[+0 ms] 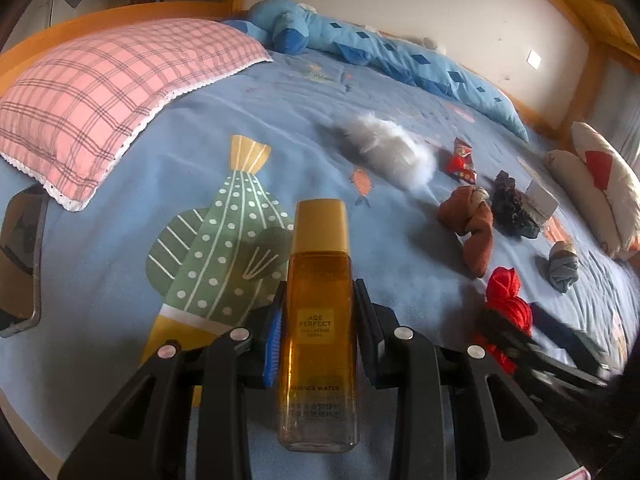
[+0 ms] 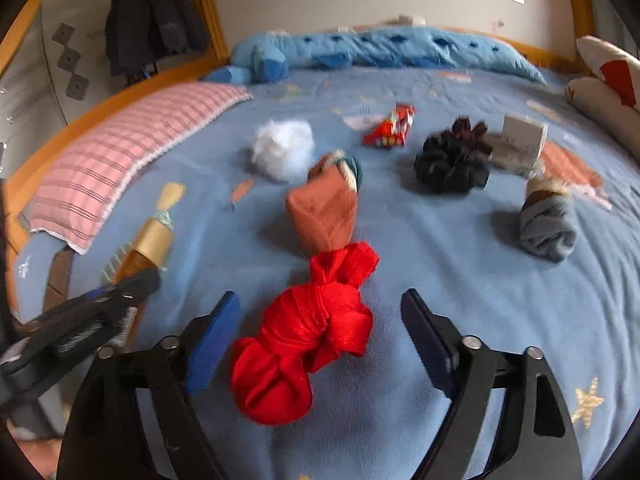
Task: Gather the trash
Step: 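Grasp the amber perfume bottle with the left tool while the right tool grasps the red cloth, then carry bottle and red cloth to the yellow bucket and open both tools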
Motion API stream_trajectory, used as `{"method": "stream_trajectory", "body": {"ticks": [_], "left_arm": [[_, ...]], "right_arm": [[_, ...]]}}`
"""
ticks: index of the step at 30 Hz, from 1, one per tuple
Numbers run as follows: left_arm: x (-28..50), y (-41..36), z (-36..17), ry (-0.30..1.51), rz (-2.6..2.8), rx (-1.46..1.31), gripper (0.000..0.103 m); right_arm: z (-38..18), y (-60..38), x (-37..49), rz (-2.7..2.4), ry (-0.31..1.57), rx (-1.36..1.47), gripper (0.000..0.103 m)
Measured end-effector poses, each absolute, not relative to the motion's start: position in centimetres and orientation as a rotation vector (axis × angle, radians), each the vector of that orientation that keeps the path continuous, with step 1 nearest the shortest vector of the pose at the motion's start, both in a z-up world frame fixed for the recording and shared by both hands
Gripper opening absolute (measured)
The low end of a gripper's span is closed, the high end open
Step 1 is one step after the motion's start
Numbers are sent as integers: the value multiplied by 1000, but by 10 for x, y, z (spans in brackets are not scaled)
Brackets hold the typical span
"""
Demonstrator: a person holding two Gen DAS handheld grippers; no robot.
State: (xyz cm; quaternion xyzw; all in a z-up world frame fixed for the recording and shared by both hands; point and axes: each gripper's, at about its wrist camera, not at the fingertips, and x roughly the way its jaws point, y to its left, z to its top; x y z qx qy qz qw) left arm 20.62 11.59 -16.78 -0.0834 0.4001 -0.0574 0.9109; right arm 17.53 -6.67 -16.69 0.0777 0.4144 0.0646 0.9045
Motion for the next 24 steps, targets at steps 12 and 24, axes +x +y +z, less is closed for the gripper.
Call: {"method": "stream_trajectory", "body": {"ticks": [12,24], "left_arm": [[178,61,-156,812,-338,-121,32],[107,-79,-125,831,-716,-43,32]], "right_arm": [[-144,-118,123,205,787,231,43],[-93,-237,7,18,692,234,43]]}}
